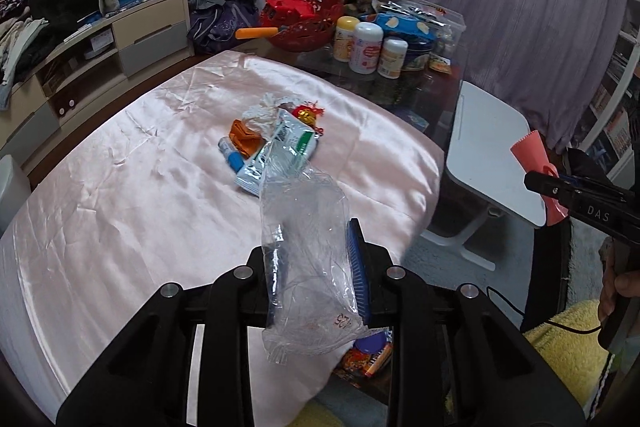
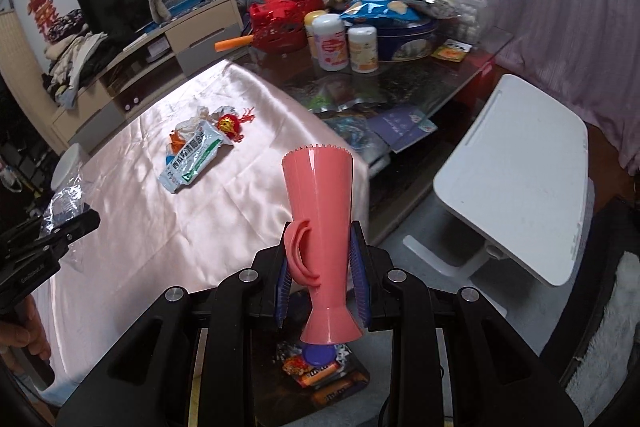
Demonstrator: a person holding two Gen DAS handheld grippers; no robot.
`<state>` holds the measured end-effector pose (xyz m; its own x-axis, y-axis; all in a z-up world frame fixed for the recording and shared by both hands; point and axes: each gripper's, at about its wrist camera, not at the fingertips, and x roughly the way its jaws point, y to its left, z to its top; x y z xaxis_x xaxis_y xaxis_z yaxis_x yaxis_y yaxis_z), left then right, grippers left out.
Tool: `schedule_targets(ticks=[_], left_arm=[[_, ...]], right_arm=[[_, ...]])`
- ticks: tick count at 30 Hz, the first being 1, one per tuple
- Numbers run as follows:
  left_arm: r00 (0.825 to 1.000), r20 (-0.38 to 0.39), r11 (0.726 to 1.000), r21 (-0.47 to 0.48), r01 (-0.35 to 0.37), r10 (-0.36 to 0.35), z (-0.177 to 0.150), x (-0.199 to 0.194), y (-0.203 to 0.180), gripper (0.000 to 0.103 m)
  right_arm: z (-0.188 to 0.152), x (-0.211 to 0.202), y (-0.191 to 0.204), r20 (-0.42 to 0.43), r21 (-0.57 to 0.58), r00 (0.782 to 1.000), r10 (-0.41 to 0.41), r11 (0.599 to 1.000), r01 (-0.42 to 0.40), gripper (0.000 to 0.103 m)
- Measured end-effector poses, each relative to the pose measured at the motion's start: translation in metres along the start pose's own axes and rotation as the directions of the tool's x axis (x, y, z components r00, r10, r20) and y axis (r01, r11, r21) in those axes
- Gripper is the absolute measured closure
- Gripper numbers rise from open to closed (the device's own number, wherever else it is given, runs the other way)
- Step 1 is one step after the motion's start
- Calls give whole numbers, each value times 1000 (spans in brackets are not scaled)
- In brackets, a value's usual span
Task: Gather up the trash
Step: 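Open the left tool over the bin dropping the film while the right tool drops the cone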
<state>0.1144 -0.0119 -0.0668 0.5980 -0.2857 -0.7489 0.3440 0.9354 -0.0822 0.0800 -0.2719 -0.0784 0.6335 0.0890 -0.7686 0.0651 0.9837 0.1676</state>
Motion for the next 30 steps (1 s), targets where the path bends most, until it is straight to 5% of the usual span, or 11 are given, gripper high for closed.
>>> schedule_targets(ticks=[14,23,30], left_arm=[[995,-78,991,107,77,-69,-96,3,-74,77],[975,-206,993,61,99,-85,-157,55,-73,77],[942,-313,990,27,140,-124,-189,102,-73,77]], right_arm=[[-88,-36,-34,-17,85,1000,15,996,-14,75],[-146,20,-18,-165,125,984,72,991,-51,75],[-170,63,-6,-251,163,959,135,982,-96,75]])
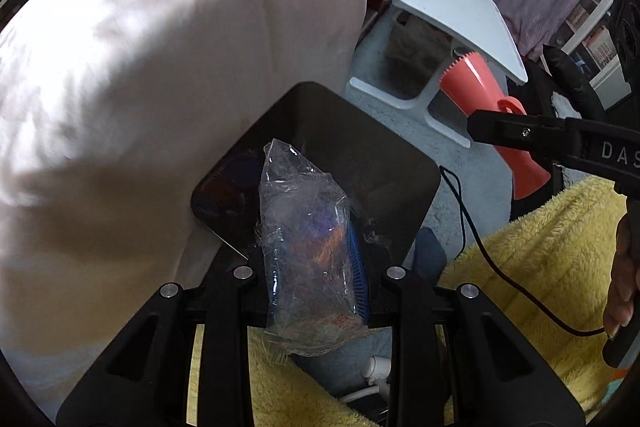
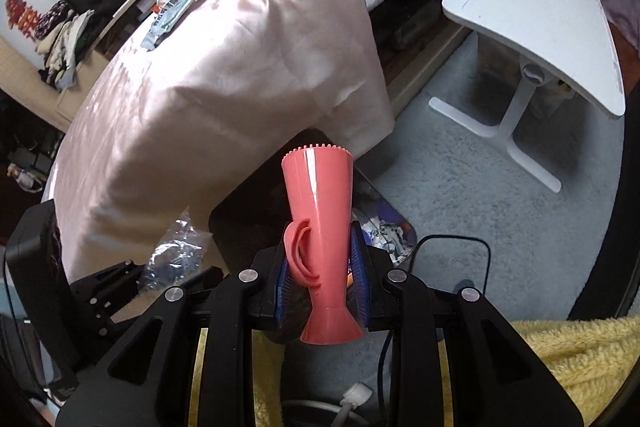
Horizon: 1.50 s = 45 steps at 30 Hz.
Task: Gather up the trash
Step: 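Open the left tool over the bin dropping the film while the right tool drops the cone, then move both open tools back over the table toward the remaining trash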
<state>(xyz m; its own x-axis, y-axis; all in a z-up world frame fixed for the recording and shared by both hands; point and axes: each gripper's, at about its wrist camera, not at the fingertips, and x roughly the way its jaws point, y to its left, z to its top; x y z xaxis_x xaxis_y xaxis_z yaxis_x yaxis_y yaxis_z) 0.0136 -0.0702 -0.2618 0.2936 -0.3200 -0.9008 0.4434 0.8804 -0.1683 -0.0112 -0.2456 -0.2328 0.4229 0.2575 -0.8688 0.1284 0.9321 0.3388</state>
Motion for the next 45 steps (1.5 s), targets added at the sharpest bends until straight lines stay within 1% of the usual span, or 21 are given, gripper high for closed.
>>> schedule_targets(ticks=[4,8,12,14,15,16,17,18,20,21,23,24,25,26,28,31,33,37,40,43,45], left_arm=[[999,-40,1000,-18,15,-16,1,17,4,77],[999,-33,1000,-23,10,-10,9,20,5,77],[999,-31,1000,-20,11,-11,16,22,4,75],[1000,-29,1000,-25,4,-5,17,21,5,70],[1000,-25,1000,-26,1,-2,19,20,5,70],[1000,-22,1000,-25,-3,2,21,20,3,66],[1000,-19,1000,-25,-3,3,21,17,5,59],[1000,-15,1000,-27,-5,4,21,16,6,56],[1000,-9,1000,-29,-3,3,23,13,5,48],[1000,-6,1000,-30,-4,4,23,11,7,46],[1000,9,999,-30,-11,12,22,3,7,35],[1000,24,999,-29,-12,13,21,-4,8,33],[999,39,999,-28,-16,17,21,-11,9,28],[998,55,999,-27,-22,24,21,-20,9,22],[995,92,999,-29,-33,36,22,-40,12,15],[986,152,997,-33,-69,74,25,-71,17,8],[977,184,994,-43,-99,105,28,-89,23,8],[966,224,991,-68,-118,131,40,-117,39,8],[954,255,986,-94,-139,159,52,-130,56,8],[947,278,982,-136,-128,162,66,-139,77,8],[943,284,979,-150,-136,174,77,-144,88,8]], right_arm=[[3,20,-1,-40,22,999,15,1000,-14,75],[8,31,2,-58,32,998,29,999,-27,75],[13,32,5,-53,28,998,27,999,-25,74],[15,31,6,-51,26,998,25,999,-24,73],[16,30,7,-48,27,999,24,999,-23,68],[18,29,7,-45,28,999,23,999,-22,55],[19,28,7,-44,27,999,23,999,-22,48],[20,26,8,-40,26,999,28,999,-27,45],[23,24,7,-28,28,999,28,999,-28,45],[24,22,7,-22,31,999,29,999,-28,45],[27,13,5,-2,37,1000,29,999,-29,45],[28,8,4,10,35,1000,26,999,-26,45],[29,2,4,23,32,1000,21,999,-22,44],[30,-4,3,37,29,999,14,999,-15,41],[34,-18,1,67,27,998,3,1000,-4,34],[43,-37,1,115,26,993,5,1000,-8,23],[50,-49,6,143,12,990,4,1000,-6,20],[67,-67,19,184,-14,983,26,1000,-24,14],[82,-75,31,211,-45,977,38,999,-29,14],[102,-75,44,221,-68,974,51,997,-37,14],[117,-72,53,225,-83,973,54,996,-37,14]])
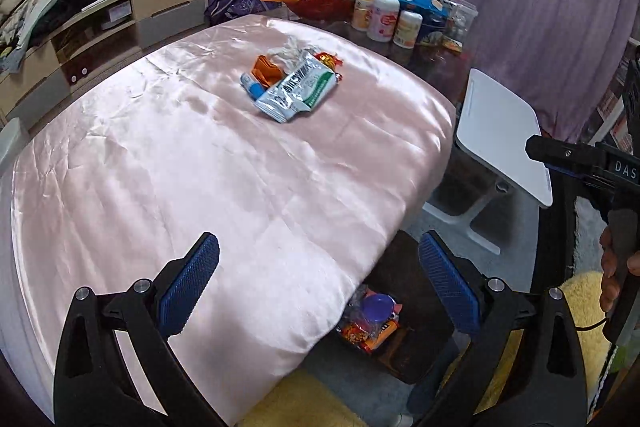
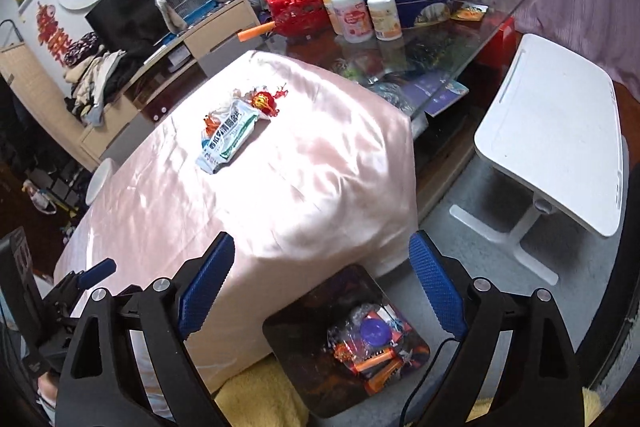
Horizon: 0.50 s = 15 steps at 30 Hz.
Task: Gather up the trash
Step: 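Move both open tools back over the table toward the remaining trash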
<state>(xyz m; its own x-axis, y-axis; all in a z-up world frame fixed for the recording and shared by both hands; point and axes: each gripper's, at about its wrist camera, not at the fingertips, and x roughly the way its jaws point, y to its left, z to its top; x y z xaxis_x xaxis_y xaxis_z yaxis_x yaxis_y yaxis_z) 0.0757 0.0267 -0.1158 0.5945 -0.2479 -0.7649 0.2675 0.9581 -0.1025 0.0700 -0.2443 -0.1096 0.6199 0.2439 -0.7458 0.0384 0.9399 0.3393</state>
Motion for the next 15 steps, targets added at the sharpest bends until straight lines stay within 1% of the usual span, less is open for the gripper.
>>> schedule_targets(ticks=[3,9,15], left_arm=[[1000,7,1000,-10,-25,25,20,8,12,8],[999,15,999,-21,-50,51,58,29,29,8],[999,-5,999,-24,-47,47,87,60,36,11]], right_arm=[[21,13,11,3,-15,1000,12,1000,-12,14],[58,46,31,-6,-54,1000,22,998,-22,14],[86,83,39,-30,-57,999,25,998,-27,14]])
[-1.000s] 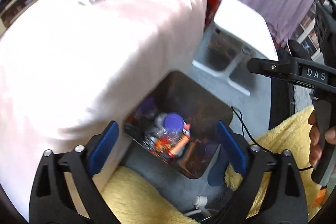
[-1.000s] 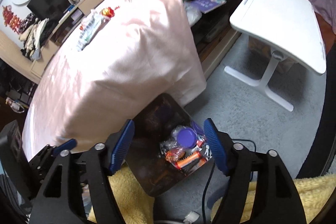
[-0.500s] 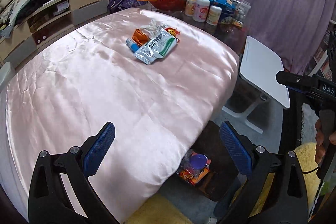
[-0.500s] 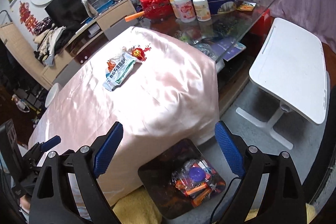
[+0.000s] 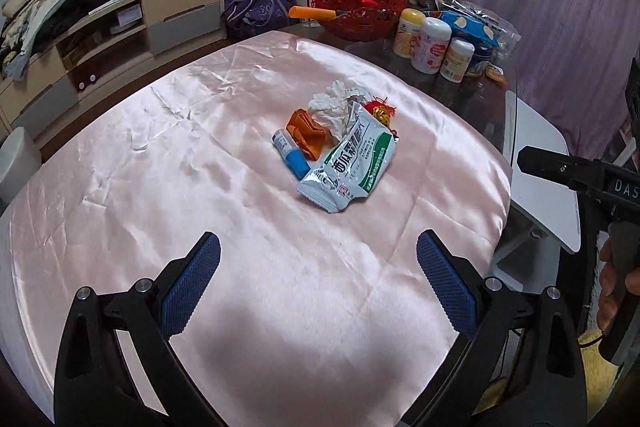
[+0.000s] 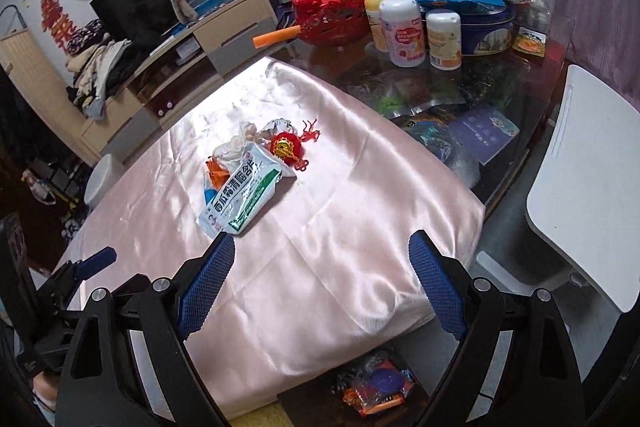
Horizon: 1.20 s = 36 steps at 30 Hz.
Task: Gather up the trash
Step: 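Move both open tools back over the table toward the remaining trash, then grasp the white-green medicine packet with the left tool while the right tool grasps the red lantern ornament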
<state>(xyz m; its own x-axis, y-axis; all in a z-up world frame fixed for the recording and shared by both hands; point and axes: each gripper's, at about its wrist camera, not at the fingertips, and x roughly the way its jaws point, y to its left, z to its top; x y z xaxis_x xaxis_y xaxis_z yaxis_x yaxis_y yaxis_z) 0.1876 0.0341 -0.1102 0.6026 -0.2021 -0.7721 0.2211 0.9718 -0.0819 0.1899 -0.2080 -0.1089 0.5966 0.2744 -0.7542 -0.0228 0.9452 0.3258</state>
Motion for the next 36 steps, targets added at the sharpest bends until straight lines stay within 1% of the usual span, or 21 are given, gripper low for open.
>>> schedule_targets(ticks=[6,8,10,12,17,21,22,23,24,26,27,28,29,30,32,34,36], left_arm=[[999,-33,1000,16,17,-16,25,39,-4,16],[999,-48,1000,24,17,-16,32,52,-6,20],[998,-61,999,26,22,-21,38,64,-7,22],[997,-69,999,28,24,-22,43,76,-8,24],[996,-91,999,34,25,-22,54,101,-9,27],[992,-127,999,42,19,-14,53,118,-11,30],[991,-137,999,44,17,-11,51,121,-11,32],[990,-143,999,42,23,-17,48,123,-11,38],[990,-140,999,41,28,-22,46,124,-12,40],[992,-127,998,53,31,-24,44,121,-13,53],[991,-126,998,52,41,-34,43,120,-14,56],[990,-129,997,48,56,-49,43,119,-13,65],[989,-134,997,42,69,-63,43,117,-13,69],[988,-134,996,38,78,-72,42,115,-13,72],[987,-131,995,33,98,-93,41,109,-11,76],[985,-130,993,23,118,-114,40,102,-8,78],[986,-125,993,23,119,-115,39,94,-5,79]], right_arm=[[25,32,-1,-14,9,1000,-17,1000,17,14],[33,42,-3,-18,17,1000,-23,1000,23,20],[40,52,-7,-29,29,999,-15,999,16,30],[45,60,-9,-35,34,999,-12,999,13,35],[55,76,-11,-46,31,999,-6,999,8,37],[62,84,-10,-47,26,999,-4,1000,5,37],[63,87,-10,-49,24,999,-4,1000,5,37],[64,89,-10,-52,22,999,-4,1000,5,37],[65,92,-10,-55,21,998,-3,1000,4,37],[66,99,-9,-63,16,998,3,1000,-2,37],[66,102,-8,-67,14,998,7,1000,-6,37],[67,106,-6,-71,13,997,11,1000,-11,37],[67,109,-5,-75,13,997,17,1000,-16,38],[67,111,-4,-79,13,997,24,1000,-23,42],[67,116,0,-86,9,995,40,999,-40,45],[68,121,6,-92,1,994,54,999,-54,49],[69,126,12,-98,-5,992,74,997,-75,52]])
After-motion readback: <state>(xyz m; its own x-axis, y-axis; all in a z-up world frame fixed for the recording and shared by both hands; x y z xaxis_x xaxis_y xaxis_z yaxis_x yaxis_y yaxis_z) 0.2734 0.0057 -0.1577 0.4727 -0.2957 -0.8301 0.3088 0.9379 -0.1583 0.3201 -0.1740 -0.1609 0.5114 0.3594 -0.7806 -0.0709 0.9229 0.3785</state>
